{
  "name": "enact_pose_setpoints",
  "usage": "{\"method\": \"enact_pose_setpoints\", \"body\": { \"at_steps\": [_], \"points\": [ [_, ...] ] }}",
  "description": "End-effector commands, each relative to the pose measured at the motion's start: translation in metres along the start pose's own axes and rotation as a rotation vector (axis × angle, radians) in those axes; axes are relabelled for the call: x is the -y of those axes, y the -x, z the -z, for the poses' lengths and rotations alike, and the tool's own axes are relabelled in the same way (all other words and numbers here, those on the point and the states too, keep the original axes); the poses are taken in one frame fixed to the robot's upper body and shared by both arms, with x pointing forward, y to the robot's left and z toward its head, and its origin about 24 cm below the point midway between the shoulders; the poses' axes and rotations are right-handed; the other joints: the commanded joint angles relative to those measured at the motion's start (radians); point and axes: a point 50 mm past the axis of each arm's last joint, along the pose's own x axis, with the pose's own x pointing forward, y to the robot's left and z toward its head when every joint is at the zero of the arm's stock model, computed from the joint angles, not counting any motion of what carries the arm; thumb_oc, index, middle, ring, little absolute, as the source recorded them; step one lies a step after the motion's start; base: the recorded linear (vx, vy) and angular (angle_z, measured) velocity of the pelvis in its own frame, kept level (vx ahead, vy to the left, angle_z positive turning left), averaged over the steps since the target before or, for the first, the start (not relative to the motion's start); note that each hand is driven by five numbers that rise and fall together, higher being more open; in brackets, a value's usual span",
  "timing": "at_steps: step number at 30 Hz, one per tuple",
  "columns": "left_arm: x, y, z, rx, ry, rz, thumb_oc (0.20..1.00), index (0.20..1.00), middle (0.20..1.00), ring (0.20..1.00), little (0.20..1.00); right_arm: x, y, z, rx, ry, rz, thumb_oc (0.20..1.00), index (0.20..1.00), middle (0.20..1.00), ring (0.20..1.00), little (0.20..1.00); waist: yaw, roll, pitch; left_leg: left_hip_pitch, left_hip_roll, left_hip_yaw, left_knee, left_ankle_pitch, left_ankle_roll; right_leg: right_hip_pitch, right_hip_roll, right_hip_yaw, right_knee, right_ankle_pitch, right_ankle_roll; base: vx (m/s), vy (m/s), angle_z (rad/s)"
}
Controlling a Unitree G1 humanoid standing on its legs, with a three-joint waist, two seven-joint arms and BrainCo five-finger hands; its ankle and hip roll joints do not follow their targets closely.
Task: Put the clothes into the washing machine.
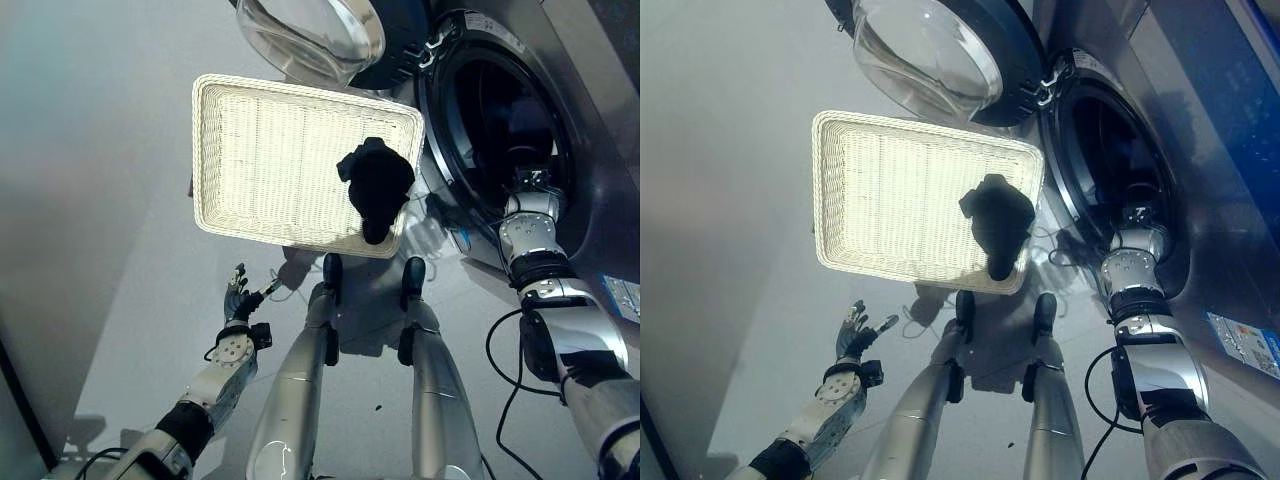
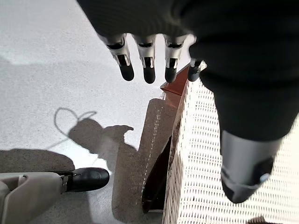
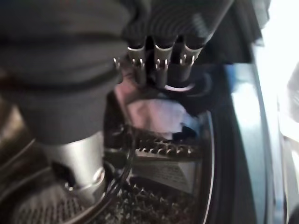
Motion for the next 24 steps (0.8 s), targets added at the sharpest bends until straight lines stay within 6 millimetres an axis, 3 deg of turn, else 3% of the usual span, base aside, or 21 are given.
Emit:
{"method": "enact_pose_setpoints", "body": {
  "at_steps": [1, 2, 3, 4, 7, 9, 11, 19, 24],
  "points": [
    [-0.001, 0.008, 0.014, -0.025, 0.034, -0.040, 1.000, 1.000, 1.000, 1.000, 1.000, -0.005, 0.021, -0.011, 0.254, 0.459, -0.123, 1.000, 1.000, 1.000, 1.000, 1.000, -0.031, 0.063, -0.031, -0.016, -0.009, -0.022, 0.004, -0.037, -0.064, -0.009, 0.080, -0.081, 0.043, -0.066, 0.002, -0.05, 0.100, -0.06],
    [-0.003, 0.011, 0.022, -0.056, 0.061, -0.067, 1.000, 1.000, 1.000, 1.000, 1.000, -0.007, 0.048, 0.007, 0.321, 0.615, -0.217, 1.000, 1.000, 1.000, 1.000, 1.000, -0.048, 0.050, -0.031, -0.022, -0.003, -0.017, -0.005, -0.033, -0.062, -0.017, 0.087, -0.071, 0.038, -0.062, 0.006, -0.05, 0.069, -0.04],
    [-0.003, 0.011, 0.022, -0.056, 0.061, -0.067, 1.000, 1.000, 1.000, 1.000, 1.000, -0.007, 0.048, 0.007, 0.321, 0.615, -0.217, 1.000, 1.000, 1.000, 1.000, 1.000, -0.048, 0.050, -0.031, -0.022, -0.003, -0.017, -0.005, -0.033, -0.062, -0.017, 0.087, -0.071, 0.038, -0.062, 0.006, -0.05, 0.122, -0.08],
    [-0.005, 0.015, 0.030, -0.083, 0.065, -0.082, 1.000, 1.000, 1.000, 1.000, 1.000, -0.009, 0.072, 0.022, 0.388, 0.736, -0.299, 1.000, 1.000, 1.000, 1.000, 1.000, -0.063, 0.039, -0.031, -0.014, -0.001, -0.011, -0.012, -0.036, -0.061, -0.013, 0.089, -0.063, 0.037, -0.068, 0.010, -0.05, 0.082, -0.09],
    [-0.005, 0.017, 0.036, -0.105, 0.066, -0.095, 1.000, 1.000, 1.000, 1.000, 1.000, -0.021, 0.098, 0.035, 0.513, 0.888, -0.448, 1.000, 1.000, 1.000, 1.000, 1.000, -0.077, 0.030, -0.031, -0.013, 0.002, -0.007, -0.022, -0.031, -0.062, -0.012, 0.093, -0.054, 0.026, -0.062, 0.016, -0.04, 0.081, -0.06],
    [-0.005, 0.016, 0.038, -0.110, 0.059, -0.096, 1.000, 1.000, 1.000, 1.000, 1.000, -0.025, 0.104, 0.038, 0.560, 0.932, -0.496, 1.000, 1.000, 1.000, 1.000, 1.000, -0.078, 0.028, -0.031, -0.011, 0.003, -0.007, -0.024, -0.030, -0.063, -0.010, 0.092, -0.053, 0.023, -0.061, 0.019, -0.04, 0.029, -0.09],
    [-0.005, 0.013, 0.040, -0.118, 0.045, -0.100, 1.000, 1.000, 1.000, 1.000, 1.000, -0.043, 0.120, 0.049, 0.673, 1.034, -0.668, 1.000, 1.000, 1.000, 1.000, 1.000, -0.073, 0.022, -0.031, -0.004, 0.006, -0.010, -0.033, -0.025, -0.068, 0.001, 0.086, -0.056, 0.009, -0.056, 0.030, -0.08, 0.031, -0.10],
    [-0.002, 0.007, 0.039, -0.114, 0.010, -0.074, 1.000, 1.000, 1.000, 1.000, 1.000, -0.070, 0.126, 0.061, 0.782, 1.212, -0.894, 1.000, 1.000, 1.000, 1.000, 1.000, -0.040, 0.024, -0.031, 0.005, 0.003, -0.028, -0.045, -0.016, -0.072, 0.023, 0.074, -0.073, -0.003, -0.056, 0.042, -0.05, -0.012, 0.08],
    [-0.002, 0.002, 0.036, -0.106, -0.012, -0.052, 1.000, 1.000, 1.000, 1.000, 1.000, -0.079, 0.118, 0.067, 0.798, 1.347, -0.958, 1.000, 1.000, 1.000, 1.000, 1.000, -0.014, 0.026, -0.031, 0.000, -0.002, -0.044, -0.045, -0.009, -0.072, 0.028, 0.065, -0.091, -0.011, -0.047, 0.046, -0.03, -0.034, 0.15]
  ]
}}
